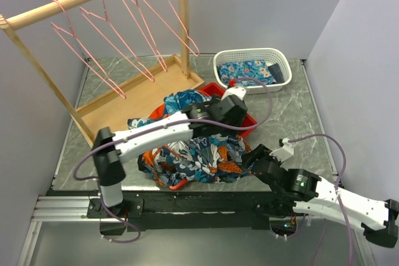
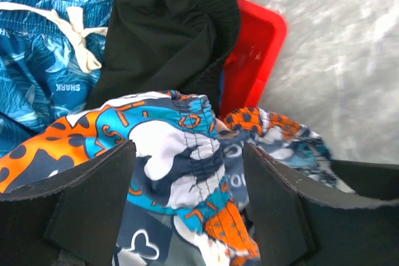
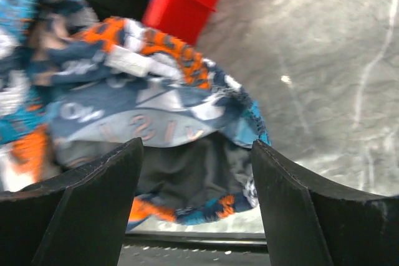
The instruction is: Place the shorts on the hanger
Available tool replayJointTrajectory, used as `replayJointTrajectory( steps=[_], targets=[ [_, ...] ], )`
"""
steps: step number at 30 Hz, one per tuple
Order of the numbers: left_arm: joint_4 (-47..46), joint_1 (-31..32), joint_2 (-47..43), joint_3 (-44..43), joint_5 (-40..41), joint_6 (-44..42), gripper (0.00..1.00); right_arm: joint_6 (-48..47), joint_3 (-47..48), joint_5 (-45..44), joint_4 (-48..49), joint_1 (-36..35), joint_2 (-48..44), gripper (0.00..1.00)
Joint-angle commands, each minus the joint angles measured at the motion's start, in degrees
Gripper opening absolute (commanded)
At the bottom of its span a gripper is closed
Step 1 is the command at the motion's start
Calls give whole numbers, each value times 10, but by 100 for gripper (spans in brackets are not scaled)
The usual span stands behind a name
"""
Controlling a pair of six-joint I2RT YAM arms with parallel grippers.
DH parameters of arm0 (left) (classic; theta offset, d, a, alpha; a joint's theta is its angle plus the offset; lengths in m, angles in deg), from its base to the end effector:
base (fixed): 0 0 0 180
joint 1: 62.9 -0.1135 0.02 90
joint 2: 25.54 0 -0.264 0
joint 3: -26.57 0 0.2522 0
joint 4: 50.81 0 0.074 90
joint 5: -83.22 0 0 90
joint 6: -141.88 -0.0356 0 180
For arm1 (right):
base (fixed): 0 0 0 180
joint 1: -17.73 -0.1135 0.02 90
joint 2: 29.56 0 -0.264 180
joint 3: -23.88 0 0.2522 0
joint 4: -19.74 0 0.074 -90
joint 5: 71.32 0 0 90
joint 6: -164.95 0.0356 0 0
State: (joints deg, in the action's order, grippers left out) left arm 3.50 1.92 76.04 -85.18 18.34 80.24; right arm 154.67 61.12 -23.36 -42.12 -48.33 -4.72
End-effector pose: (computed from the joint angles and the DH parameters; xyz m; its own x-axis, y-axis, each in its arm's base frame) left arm 0.1828 -0.3533 0.3427 -0.5884 0.2407 -0.7719 0.4662 0.8810 -0.0807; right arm 0.0591 0.0744 0.2022 -0.5491 0.5640 -0.6167 0.2138 0.8082 0.5487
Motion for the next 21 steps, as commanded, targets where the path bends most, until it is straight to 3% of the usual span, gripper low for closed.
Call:
replayJointTrajectory(
  steps=[1,10,15,21],
  targets=[
    [69,18,55,-90,73,-38,74,-54,-23,50,59,44,-5,76],
    [121,33,150,-158,99,-78,73,-59,-22,57,80,53,19,76],
    [145,34,190,-192,154,-89,73,-62,-16,53,75,54,15,76],
    [160,31,219,-207,161,-98,61,-62,-7,47,56,54,4,76]
  ],
)
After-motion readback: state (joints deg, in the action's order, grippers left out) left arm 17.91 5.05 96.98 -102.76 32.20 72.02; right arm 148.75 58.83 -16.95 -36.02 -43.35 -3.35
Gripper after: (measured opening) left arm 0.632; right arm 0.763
